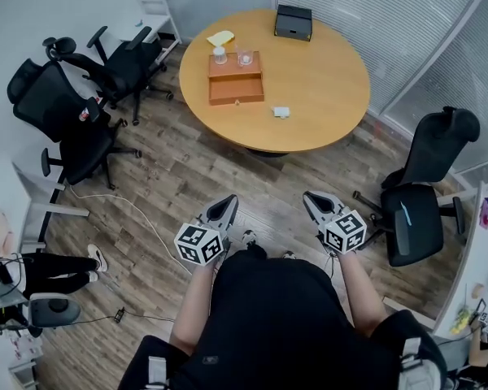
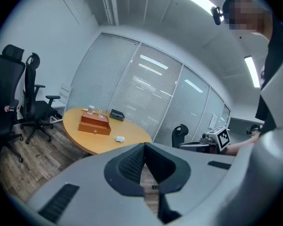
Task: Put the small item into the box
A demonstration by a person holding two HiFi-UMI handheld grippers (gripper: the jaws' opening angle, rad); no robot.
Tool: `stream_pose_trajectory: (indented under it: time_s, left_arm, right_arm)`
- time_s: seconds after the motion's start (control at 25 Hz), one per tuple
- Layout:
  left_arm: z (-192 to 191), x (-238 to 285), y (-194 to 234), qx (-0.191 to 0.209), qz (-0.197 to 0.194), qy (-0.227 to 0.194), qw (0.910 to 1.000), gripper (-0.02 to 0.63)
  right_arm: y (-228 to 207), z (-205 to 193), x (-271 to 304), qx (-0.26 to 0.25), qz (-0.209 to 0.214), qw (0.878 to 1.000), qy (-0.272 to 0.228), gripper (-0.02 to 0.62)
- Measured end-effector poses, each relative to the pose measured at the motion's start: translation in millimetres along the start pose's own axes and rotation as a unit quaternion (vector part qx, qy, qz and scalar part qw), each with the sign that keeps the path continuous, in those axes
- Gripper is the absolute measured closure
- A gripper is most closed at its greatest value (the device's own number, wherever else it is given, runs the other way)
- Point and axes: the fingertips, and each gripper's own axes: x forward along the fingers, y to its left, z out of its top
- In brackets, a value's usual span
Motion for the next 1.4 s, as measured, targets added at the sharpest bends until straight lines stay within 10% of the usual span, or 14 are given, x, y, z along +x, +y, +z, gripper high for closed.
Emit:
stream_pose_trajectory:
  time_s: [1.4]
  left_arm:
    - [18,9,97,-0.02,0.026,0.018,0.9993,0.6]
  right_arm:
    - [-34,25,98,0.003,-0.007,1.0,0.015,0.586]
